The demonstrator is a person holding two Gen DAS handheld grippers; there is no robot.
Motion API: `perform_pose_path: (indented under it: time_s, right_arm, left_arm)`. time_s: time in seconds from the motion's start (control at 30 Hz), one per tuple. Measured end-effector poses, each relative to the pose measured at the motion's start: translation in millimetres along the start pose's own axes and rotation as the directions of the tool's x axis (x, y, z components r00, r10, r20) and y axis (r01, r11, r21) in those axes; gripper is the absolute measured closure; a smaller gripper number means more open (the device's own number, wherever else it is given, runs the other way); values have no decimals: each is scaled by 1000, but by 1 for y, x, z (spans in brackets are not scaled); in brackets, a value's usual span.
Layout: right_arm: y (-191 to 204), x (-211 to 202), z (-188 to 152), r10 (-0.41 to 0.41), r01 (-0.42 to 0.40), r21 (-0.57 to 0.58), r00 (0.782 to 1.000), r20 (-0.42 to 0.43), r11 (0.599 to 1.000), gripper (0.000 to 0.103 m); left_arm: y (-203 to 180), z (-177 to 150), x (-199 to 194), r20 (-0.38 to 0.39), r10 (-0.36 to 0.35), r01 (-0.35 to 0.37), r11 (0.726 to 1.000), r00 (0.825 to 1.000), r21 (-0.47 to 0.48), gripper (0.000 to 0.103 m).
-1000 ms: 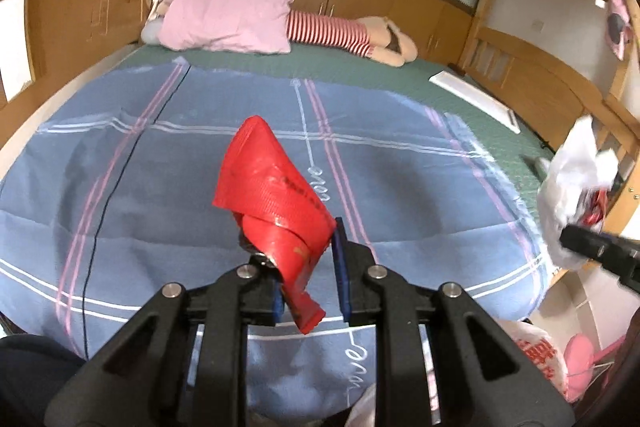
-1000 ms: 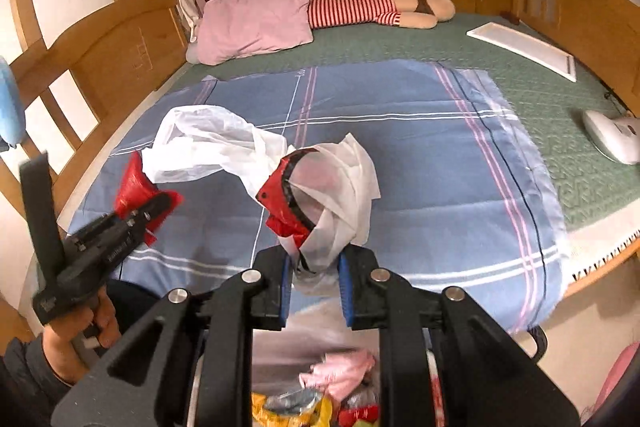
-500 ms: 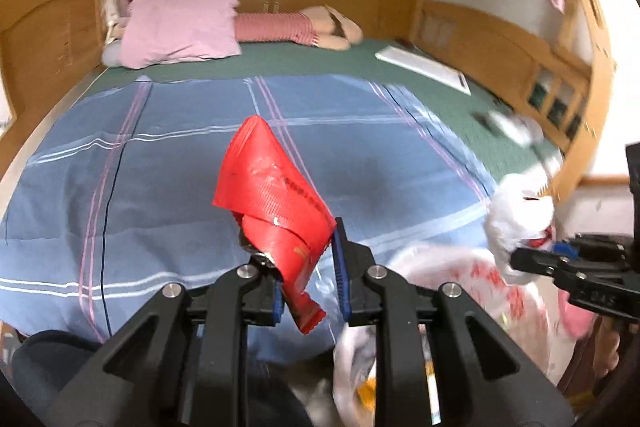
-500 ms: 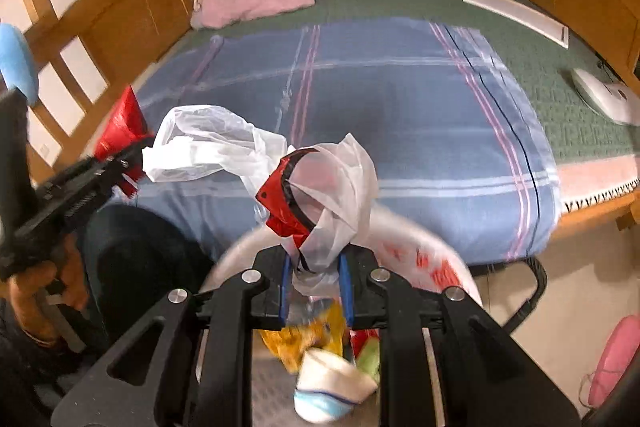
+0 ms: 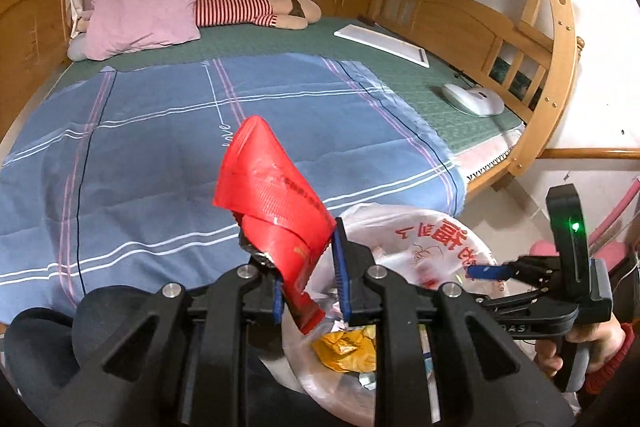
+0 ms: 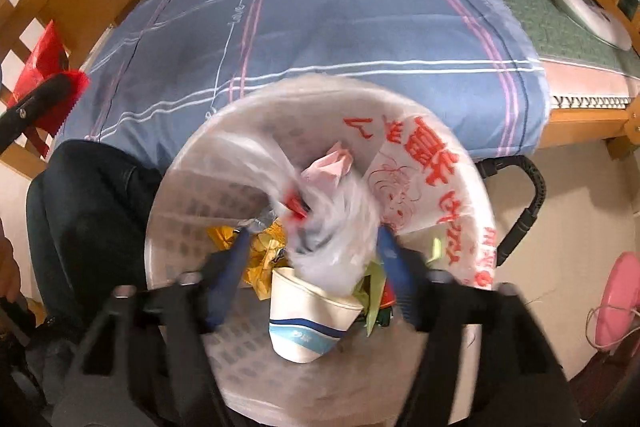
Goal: Collect trash
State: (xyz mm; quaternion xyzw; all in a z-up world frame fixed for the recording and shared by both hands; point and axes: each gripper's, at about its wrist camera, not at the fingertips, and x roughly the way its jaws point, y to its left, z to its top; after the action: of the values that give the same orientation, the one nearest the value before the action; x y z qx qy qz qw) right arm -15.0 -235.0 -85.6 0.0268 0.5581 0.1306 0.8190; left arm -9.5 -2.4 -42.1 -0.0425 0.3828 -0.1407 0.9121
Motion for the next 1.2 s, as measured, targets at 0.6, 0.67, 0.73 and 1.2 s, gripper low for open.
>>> perform_pose_path:
  time_s: [0.6,0.67,0.73,1.2]
  right_arm:
    - [-28,-97,19,31,-80,126,935,355,989,24]
    - [-22,-103,19,-7,-42,124,931,365,991,21]
    - [-11,-109,18,-30,-10,102,922,386,995,17]
    - [32,-108,15,-72,74,12,915,396,997,7]
  left_arm:
    - [-33,-12,6,-87,-100,103,994,991,34,19]
    - [-31,-12,1,-78,-23,25,999,997,26,14]
    - [-28,-12,-10,-62,64,-64,998,996,10,11]
    - [2,7,-68,30,282,-276,952,959,-130,3]
